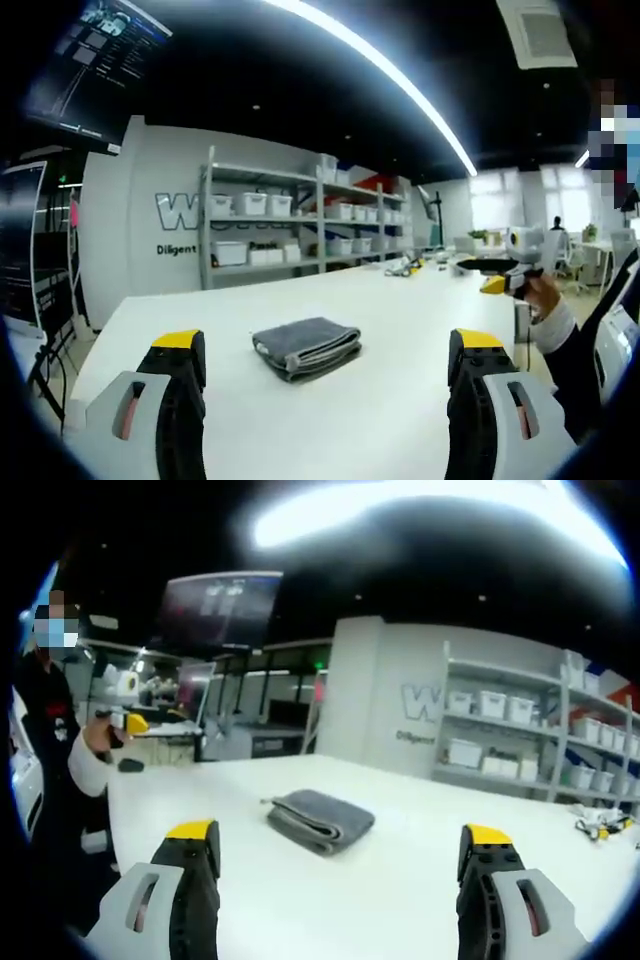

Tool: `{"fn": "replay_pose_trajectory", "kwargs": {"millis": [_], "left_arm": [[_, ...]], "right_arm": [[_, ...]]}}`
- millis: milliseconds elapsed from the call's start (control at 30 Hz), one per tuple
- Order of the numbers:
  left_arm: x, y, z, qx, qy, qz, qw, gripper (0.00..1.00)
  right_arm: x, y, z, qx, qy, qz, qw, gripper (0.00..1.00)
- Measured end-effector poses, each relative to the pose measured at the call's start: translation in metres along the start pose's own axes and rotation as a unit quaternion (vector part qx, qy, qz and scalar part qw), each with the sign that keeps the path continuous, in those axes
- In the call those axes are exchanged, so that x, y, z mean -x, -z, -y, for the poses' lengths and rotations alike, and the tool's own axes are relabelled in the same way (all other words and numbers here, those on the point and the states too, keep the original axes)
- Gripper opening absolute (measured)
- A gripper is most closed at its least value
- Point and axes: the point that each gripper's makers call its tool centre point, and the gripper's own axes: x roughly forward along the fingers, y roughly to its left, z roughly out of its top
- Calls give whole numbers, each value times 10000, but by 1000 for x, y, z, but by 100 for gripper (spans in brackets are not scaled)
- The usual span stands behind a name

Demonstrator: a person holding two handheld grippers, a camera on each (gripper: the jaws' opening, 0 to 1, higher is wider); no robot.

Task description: Open the folded towel by lifting each exposed corner and separating the folded layers until the towel lies flat within the target outline without major curled edges

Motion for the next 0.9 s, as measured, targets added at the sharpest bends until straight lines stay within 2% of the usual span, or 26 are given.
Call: {"fn": "replay_pose_trajectory", "kwargs": {"millis": [400, 633, 900], "left_arm": [[-3, 3, -2, 1, -47, -23, 10000, 100], [-5, 3, 2, -7, 31, -15, 10000, 100], [-2, 4, -4, 31, -3, -27, 10000, 100]], "right_arm": [[1, 0, -1, 16, -3, -12, 10000, 99], [1, -6, -3, -86, -50, 149, 9998, 99], [-3, -3, -4, -30, -62, 56, 10000, 99]]}}
